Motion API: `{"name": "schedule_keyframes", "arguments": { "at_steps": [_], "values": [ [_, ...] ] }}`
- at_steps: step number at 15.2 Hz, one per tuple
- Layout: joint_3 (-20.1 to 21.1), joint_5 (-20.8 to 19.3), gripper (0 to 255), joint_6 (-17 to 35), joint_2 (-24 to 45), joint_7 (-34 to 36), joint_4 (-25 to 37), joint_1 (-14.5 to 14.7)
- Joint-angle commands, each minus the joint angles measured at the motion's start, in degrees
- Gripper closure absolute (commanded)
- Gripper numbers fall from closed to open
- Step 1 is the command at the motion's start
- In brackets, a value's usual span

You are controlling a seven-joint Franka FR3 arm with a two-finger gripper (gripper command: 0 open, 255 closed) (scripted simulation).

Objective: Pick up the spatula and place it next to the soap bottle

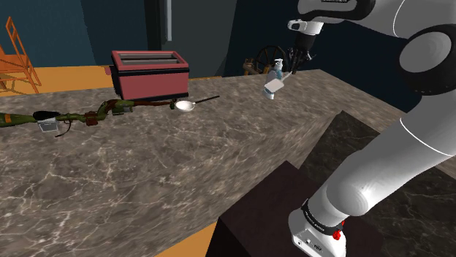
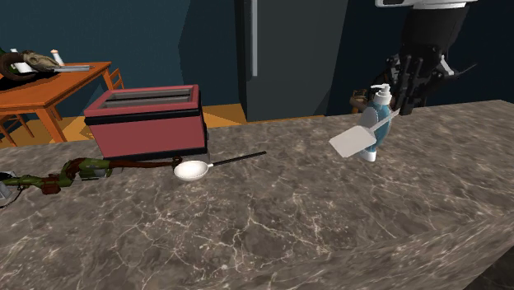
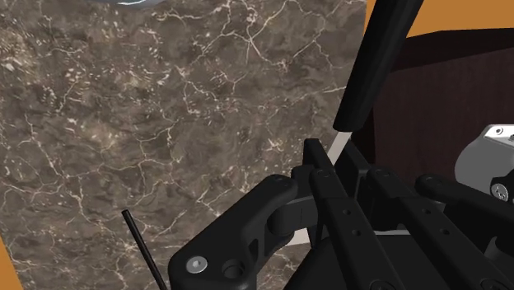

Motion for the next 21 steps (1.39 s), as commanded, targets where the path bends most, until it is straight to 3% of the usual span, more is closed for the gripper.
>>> {"name": "schedule_keyframes", "arguments": {
  "at_steps": [1,21],
  "values": [
    [-0.01,-0.09,255,1.65,-0.12,0.19,-1.74,-0.02],
    [-0.81,-0.08,255,17.00,1.18,0.76,-15.92,-0.43]
  ]
}}
